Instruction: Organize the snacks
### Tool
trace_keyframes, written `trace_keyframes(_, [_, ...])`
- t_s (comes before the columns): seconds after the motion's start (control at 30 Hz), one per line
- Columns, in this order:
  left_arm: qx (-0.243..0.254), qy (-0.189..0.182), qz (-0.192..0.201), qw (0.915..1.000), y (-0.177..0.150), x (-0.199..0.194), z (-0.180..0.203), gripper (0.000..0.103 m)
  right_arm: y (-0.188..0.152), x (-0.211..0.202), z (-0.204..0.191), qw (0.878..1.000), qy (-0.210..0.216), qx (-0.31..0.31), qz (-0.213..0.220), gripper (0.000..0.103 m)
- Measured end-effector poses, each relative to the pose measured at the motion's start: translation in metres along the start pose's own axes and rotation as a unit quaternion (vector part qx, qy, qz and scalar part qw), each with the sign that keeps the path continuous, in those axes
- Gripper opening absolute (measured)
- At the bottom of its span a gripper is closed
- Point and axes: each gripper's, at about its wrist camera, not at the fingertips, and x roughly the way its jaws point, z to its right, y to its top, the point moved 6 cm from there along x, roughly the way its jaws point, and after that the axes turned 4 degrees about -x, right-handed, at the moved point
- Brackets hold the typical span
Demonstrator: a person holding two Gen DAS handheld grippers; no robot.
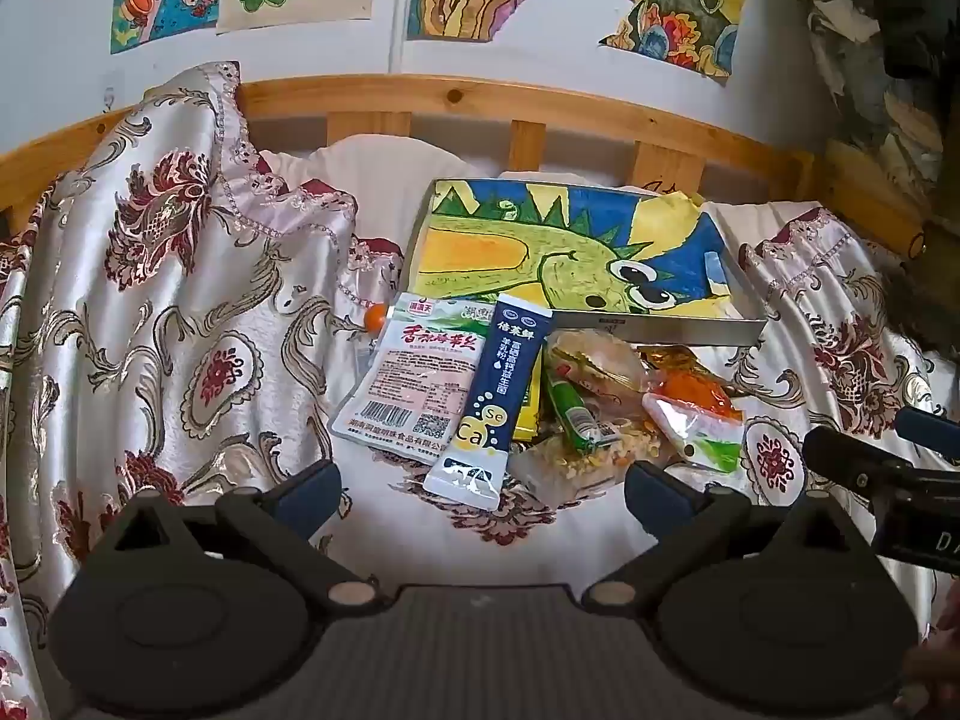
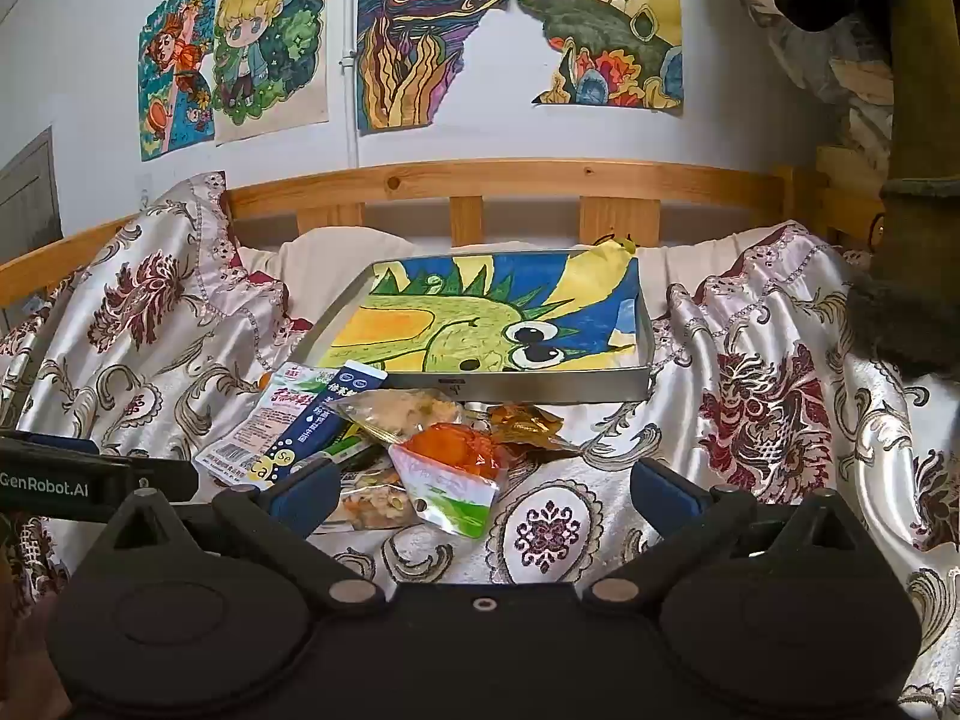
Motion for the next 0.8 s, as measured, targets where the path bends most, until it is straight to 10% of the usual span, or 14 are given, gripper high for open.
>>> trace_keyframes(0.8, [-0.003, -0.002, -0.003, 1.0, -0.0001, -0.0001, -0.0003, 0.103, -0.0012, 0.0001, -0.0005, 1.0, -0.001, -0.002, 0.0, 0.102])
